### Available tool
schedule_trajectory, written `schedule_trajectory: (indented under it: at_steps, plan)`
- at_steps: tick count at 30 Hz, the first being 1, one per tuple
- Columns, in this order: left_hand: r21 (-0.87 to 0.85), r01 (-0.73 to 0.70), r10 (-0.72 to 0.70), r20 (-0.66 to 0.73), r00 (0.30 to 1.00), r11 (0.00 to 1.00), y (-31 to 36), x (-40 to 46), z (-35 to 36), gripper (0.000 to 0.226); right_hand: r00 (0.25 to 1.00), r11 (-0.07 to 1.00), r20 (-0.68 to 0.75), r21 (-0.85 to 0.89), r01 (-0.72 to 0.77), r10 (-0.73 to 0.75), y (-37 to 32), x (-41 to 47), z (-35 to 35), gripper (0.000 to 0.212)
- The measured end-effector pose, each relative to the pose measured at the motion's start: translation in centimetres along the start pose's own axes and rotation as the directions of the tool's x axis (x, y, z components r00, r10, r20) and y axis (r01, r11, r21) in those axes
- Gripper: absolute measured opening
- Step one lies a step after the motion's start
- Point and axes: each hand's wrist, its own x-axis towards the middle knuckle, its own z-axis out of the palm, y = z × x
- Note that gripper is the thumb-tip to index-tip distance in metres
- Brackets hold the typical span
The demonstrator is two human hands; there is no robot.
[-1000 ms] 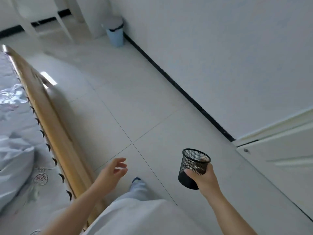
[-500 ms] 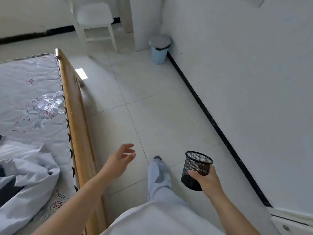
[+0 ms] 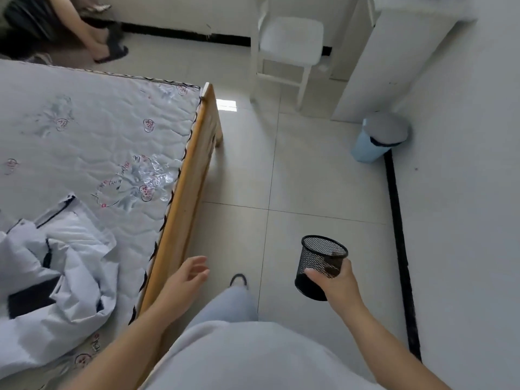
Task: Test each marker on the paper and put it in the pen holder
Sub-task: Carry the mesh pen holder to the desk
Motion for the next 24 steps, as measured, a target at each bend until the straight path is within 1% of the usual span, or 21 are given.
schedule_trajectory:
  at_steps: [3,5,8,10,12,15,18,21,24]
  plan:
    - [-0.027,-0.001,0.001,0.005,1.000,1.000,3.6,6.4,-0.3,0.026,1.000,0.999,0.008,-0.026,0.020,-0.020,-4.1,6.9,0.6,0.055]
    - [-0.029,-0.025,0.025,0.020,0.999,0.999,6.4,11.3,-0.9,0.027,1.000,1.000,-0.026,-0.025,0.012,-0.013,-6.8,11.1,1.0,0.055]
    - [0.014,-0.047,0.046,0.089,0.995,0.999,11.8,18.1,-2.9,0.027,0.995,0.998,-0.084,0.005,-0.059,0.060,-10.2,16.5,1.1,0.055]
    - [0.060,-0.089,0.081,0.132,0.988,0.994,16.1,22.9,-4.4,0.027,0.991,0.996,-0.103,0.023,-0.081,0.083,-12.6,19.9,1.1,0.055]
    - [0.079,-0.122,0.113,0.115,0.987,0.989,20.6,27.9,-5.8,0.025,0.990,0.996,-0.107,0.028,-0.084,0.087,-15.1,23.5,0.9,0.056]
    - [0.059,-0.145,0.141,0.065,0.988,0.988,27.2,34.2,-6.9,0.022,0.986,0.992,-0.130,0.075,-0.098,0.107,-18.4,28.3,0.4,0.055]
    - [0.016,-0.158,0.156,0.079,0.985,0.987,32.5,40.1,-6.8,0.021,0.980,0.987,-0.138,0.098,-0.129,0.142,-21.2,34.0,-0.1,0.055]
    - [-0.024,-0.140,0.141,0.072,0.987,0.990,35.9,45.4,-5.9,0.023,0.981,0.986,-0.129,0.102,-0.135,0.147,-24.5,40.9,-0.9,0.054]
    - [-0.041,-0.072,0.074,0.047,0.996,0.997,38.7,49.3,-5.4,0.023,0.987,0.988,-0.082,0.081,-0.133,0.139,-29.1,47.9,-2.7,0.056]
